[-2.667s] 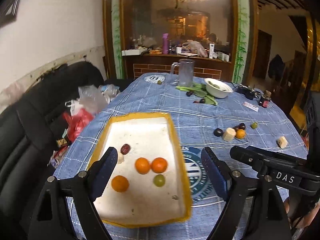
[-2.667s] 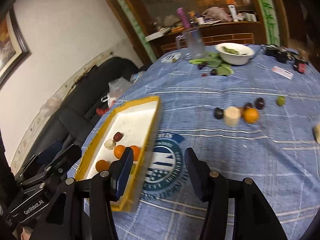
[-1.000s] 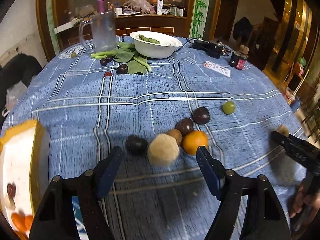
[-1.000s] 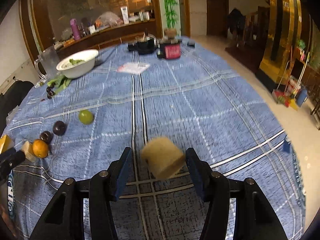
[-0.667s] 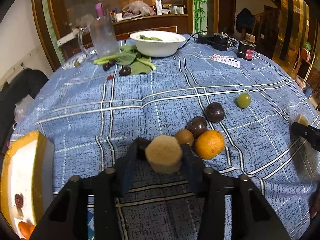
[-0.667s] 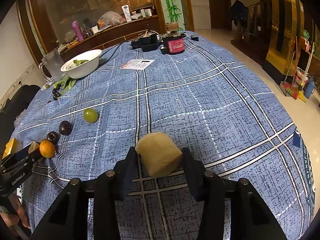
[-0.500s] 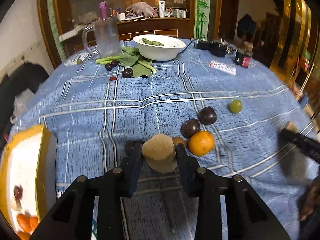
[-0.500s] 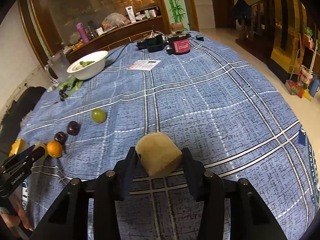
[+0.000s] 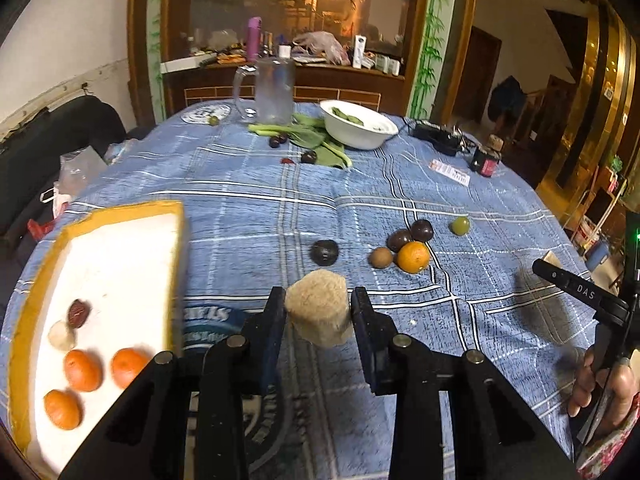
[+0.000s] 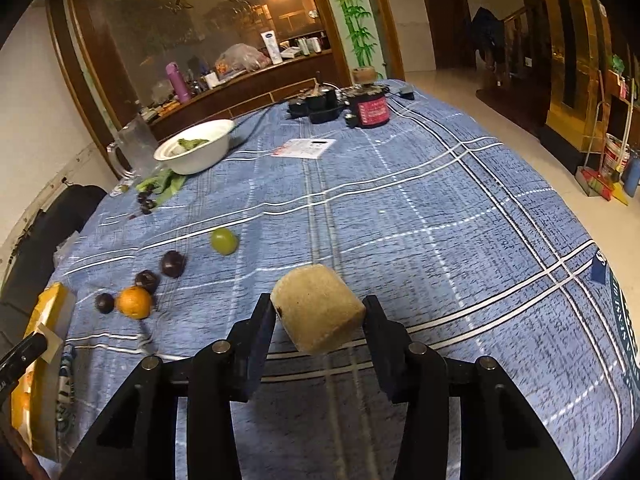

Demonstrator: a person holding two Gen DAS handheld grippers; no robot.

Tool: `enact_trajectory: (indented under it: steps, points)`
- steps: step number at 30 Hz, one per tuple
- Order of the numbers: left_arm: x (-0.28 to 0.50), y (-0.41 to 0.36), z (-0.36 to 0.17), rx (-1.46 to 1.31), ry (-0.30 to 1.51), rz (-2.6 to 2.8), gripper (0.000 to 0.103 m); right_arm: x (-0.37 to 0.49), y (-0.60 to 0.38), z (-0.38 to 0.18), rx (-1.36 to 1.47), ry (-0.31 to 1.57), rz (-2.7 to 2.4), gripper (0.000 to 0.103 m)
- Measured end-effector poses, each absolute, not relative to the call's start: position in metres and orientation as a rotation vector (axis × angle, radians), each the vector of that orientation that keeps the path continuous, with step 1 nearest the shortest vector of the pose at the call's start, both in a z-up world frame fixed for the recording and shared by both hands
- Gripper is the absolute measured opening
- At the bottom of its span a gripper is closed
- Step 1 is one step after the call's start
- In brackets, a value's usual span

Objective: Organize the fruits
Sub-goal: 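Carry both beige cakes into the white tray and open both grippers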

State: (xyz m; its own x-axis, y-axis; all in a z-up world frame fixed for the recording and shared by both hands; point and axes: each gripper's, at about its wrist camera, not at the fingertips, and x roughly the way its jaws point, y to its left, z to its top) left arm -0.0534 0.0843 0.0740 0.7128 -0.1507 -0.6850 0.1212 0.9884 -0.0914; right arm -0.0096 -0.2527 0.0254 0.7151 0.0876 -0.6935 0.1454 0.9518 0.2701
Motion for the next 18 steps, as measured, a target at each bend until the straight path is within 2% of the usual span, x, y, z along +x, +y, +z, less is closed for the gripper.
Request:
enact_trajectory:
  steps: [8,18]
  points:
    - [-0.078,0.148,0.094,-0.125,0.711,-0.057,0.032,-0.031,-0.17,0.061,0.246,0.757,0.182,0.048]
    - [-0.094,0.241,0.075,-0.282,0.736,0.104,0.032,-0.052,0.002,0.092,0.077,0.775,0.53,0.049]
